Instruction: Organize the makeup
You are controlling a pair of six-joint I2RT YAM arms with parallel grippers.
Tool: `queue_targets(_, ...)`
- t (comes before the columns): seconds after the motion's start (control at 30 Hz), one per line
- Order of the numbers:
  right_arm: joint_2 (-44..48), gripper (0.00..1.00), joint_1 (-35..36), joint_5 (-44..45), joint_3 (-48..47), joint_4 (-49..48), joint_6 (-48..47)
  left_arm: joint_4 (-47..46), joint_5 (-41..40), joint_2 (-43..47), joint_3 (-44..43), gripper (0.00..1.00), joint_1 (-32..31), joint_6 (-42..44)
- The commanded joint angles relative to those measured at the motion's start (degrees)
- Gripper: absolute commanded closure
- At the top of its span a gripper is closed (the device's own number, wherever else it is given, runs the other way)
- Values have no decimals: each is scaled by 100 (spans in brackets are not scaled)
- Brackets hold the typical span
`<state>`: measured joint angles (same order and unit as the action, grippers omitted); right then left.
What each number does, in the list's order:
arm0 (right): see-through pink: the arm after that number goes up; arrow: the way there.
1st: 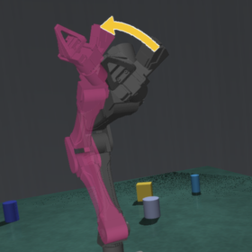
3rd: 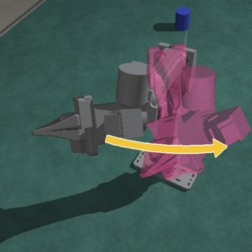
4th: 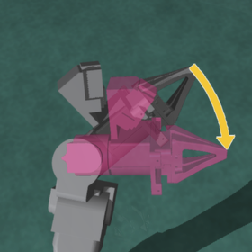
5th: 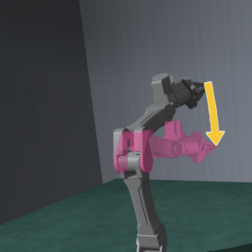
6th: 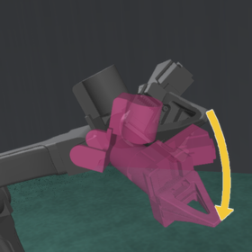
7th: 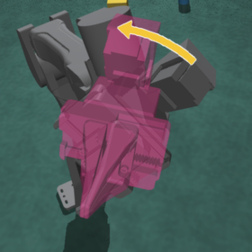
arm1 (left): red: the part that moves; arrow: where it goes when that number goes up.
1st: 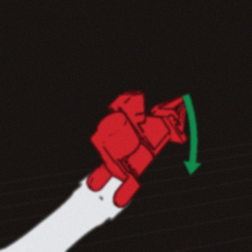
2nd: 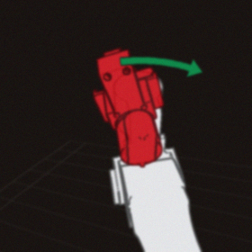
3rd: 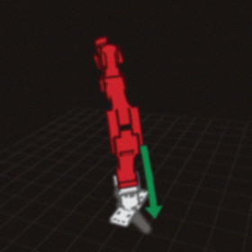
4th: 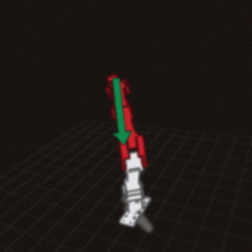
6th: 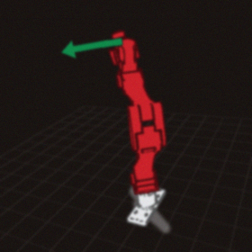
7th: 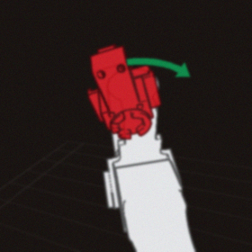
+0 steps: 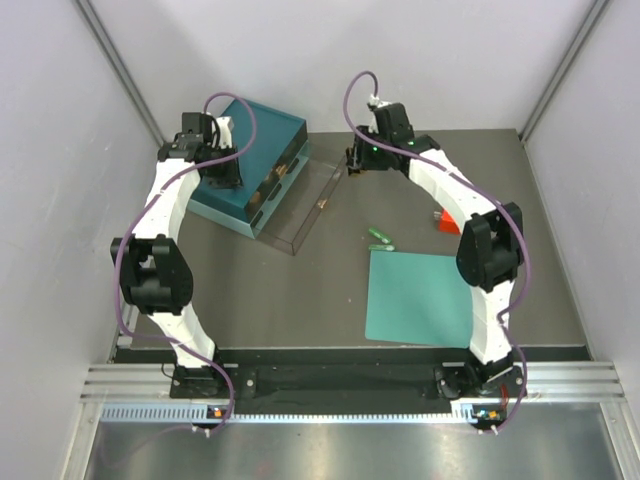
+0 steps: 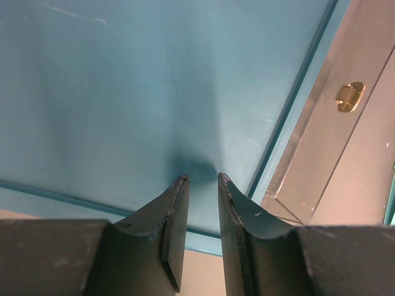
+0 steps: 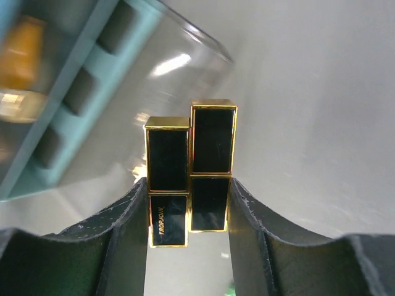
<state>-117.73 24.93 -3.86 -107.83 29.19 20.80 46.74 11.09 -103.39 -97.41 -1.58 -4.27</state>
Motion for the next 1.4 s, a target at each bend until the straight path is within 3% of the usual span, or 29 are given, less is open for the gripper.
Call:
queue_targets(0.0,-48,100,354,-352,-686,-98,275,968,-28,-577,363,68,-88,76)
queue_targets(0.17,-487,100,741,-484,-1301,60,311,977,-54,-550,389,68,-88,76)
queue_targets(0.83,-1585,99,1655,-722,-1811,227,601,933,-46,-462,582,68,-88,67)
queue_targets(1.13,-1894,94,1770,-1266,-1917,113,1049,907,-2,-427,626,68,-96,41)
queue_targets(1.37,-2078,81,1779,-1907,-1935,-18,1479,916,-11,-383,635,68,-88,49)
